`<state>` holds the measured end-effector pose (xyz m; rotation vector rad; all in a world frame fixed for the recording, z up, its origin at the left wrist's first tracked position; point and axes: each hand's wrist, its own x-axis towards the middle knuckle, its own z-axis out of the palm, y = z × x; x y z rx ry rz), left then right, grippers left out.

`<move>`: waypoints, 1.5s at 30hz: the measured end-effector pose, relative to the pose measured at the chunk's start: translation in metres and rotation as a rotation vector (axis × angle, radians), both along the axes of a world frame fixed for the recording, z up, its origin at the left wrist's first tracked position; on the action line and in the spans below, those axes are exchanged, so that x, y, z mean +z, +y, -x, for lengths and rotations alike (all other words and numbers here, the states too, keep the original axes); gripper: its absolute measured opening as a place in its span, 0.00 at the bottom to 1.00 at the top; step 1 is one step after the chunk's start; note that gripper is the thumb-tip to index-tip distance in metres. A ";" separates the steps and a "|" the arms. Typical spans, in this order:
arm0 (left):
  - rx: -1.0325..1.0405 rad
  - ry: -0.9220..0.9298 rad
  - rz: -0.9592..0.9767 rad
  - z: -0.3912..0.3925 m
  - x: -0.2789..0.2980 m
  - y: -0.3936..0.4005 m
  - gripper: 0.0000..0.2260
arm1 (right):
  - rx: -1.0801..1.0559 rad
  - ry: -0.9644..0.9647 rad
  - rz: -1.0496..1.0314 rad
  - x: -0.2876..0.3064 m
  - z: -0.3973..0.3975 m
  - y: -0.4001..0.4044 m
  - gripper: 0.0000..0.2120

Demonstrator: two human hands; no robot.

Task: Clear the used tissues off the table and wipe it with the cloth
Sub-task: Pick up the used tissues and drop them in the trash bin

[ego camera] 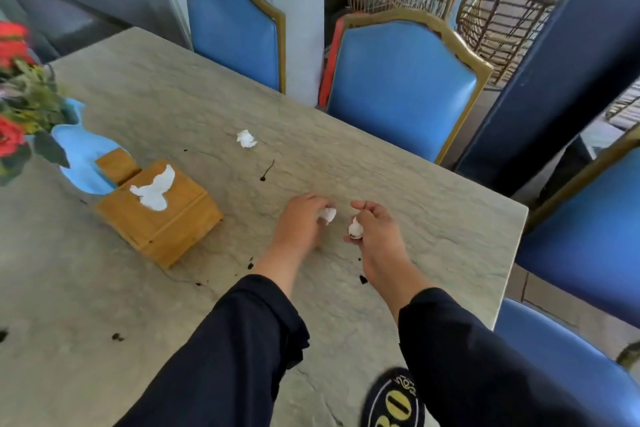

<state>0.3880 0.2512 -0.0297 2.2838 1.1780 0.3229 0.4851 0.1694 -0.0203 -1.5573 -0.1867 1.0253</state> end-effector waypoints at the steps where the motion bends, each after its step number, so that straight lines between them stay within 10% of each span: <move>1: 0.046 -0.067 0.024 0.002 0.003 0.002 0.14 | 0.005 0.006 0.001 0.002 0.001 0.003 0.13; 6: 0.321 -0.377 0.132 0.014 0.022 0.013 0.14 | 0.022 0.181 -0.022 0.013 0.012 0.029 0.18; 17: 0.339 -0.388 -0.158 0.033 0.020 0.076 0.06 | 0.142 0.247 -0.190 0.025 0.034 0.109 0.07; 33: 0.361 0.164 0.070 0.029 -0.010 0.168 0.27 | 0.168 0.234 -0.183 -0.007 0.034 0.132 0.04; 45: 0.522 -0.463 -0.031 0.049 0.055 0.037 0.08 | 0.201 0.282 -0.298 0.029 0.040 0.068 0.20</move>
